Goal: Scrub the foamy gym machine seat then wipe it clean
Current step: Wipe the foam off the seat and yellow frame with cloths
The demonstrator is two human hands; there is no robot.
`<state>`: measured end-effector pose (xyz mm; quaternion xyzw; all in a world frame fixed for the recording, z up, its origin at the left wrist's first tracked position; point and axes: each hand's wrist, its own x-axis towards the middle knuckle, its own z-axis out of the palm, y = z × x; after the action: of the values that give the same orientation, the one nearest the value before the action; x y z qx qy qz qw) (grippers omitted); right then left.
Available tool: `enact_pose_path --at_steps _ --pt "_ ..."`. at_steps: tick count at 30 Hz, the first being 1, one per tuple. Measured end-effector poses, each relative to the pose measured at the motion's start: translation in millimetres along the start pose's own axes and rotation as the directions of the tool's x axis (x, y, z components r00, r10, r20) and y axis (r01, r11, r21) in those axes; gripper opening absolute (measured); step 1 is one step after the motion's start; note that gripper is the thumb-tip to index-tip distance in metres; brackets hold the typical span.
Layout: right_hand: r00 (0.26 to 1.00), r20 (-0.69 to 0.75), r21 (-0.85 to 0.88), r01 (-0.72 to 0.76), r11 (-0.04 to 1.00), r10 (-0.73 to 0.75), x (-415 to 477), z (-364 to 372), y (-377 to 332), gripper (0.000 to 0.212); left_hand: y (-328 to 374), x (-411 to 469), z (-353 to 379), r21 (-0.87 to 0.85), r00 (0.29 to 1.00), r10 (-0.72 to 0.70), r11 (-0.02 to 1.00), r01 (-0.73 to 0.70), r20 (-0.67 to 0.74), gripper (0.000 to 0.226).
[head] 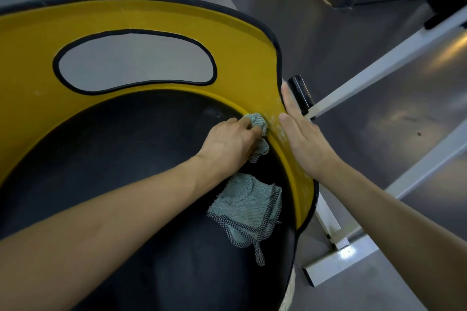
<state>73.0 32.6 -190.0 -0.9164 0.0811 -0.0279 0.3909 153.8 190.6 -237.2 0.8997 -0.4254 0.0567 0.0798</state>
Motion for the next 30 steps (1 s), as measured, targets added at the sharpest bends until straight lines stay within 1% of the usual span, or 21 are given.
enact_pose_path --at_steps 2,3,6,8,10,12,14,17,18,20,25,27,30 --pt "1.0 0.004 0.005 -0.015 1.0 0.015 0.1 -0.4 -1.6 0.053 6.7 -2.3 -4.8 0.04 0.997 0.005 0.999 -0.008 0.077 0.023" --pt "1.0 0.005 0.008 -0.024 1.0 0.023 -0.2 -0.9 -3.0 0.053 7.5 -5.8 -5.5 0.031 0.996 0.027 0.999 -0.03 0.086 0.025" --pt "0.999 0.006 0.014 -0.04 0.999 0.04 -2.9 -3.2 -8.4 0.053 1.7 -15.0 -5.8 -0.026 0.995 0.059 0.998 -0.057 0.084 0.034" --pt "0.999 0.006 0.019 -0.053 0.998 0.053 -4.1 -4.6 -10.9 0.053 0.2 -16.4 -6.9 -0.051 0.995 0.062 0.997 -0.058 0.082 0.046" --pt "0.997 0.003 0.023 -0.075 0.997 0.075 -3.5 -4.5 -11.1 0.053 2.6 -12.4 -9.5 -0.022 0.994 0.071 0.997 -0.069 0.08 0.055" --pt "0.998 -0.004 0.017 -0.067 0.998 0.067 -3.6 -2.3 -10.3 0.053 4.9 -7.4 -11.5 0.023 0.99 0.087 0.996 -0.09 0.112 0.057" --pt "0.998 -0.007 0.017 -0.055 0.998 0.055 -3.3 -1.1 -6.2 0.053 5.3 -2.0 -15.1 0.067 0.974 0.108 0.99 -0.124 0.2 0.056" --pt "0.998 0.005 0.027 -0.058 0.998 0.058 -2.0 -2.1 -3.4 0.052 3.3 5.2 -21.1 0.106 0.925 0.202 0.963 -0.247 0.321 0.046" --pt "0.998 0.003 0.033 -0.058 0.998 0.058 -2.1 -1.9 -3.0 0.052 1.2 6.6 -22.7 0.094 0.909 0.218 0.959 -0.266 0.355 0.046" --pt "0.999 -0.003 0.043 -0.046 0.998 0.046 -3.0 -1.1 -4.0 0.052 -3.8 8.2 -27.7 0.065 0.884 0.198 0.967 -0.248 0.423 0.057" --pt "1.0 0.011 0.031 -0.028 0.999 0.028 -3.4 -2.2 -4.6 0.053 -5.0 9.5 -32.4 0.079 0.863 0.147 0.974 -0.21 0.482 0.079" --pt "1.0 0.01 0.029 -0.018 0.999 0.018 -3.4 -2.0 -7.0 0.053 -6.5 11.1 -32.0 0.069 0.837 0.129 0.979 -0.194 0.532 0.083" --pt "1.0 0.001 0.017 -0.026 1.0 0.026 -4.1 -1.8 -7.3 0.052 -8.7 13.8 -35.4 -0.084 0.806 0.083 0.996 -0.042 0.586 0.08"
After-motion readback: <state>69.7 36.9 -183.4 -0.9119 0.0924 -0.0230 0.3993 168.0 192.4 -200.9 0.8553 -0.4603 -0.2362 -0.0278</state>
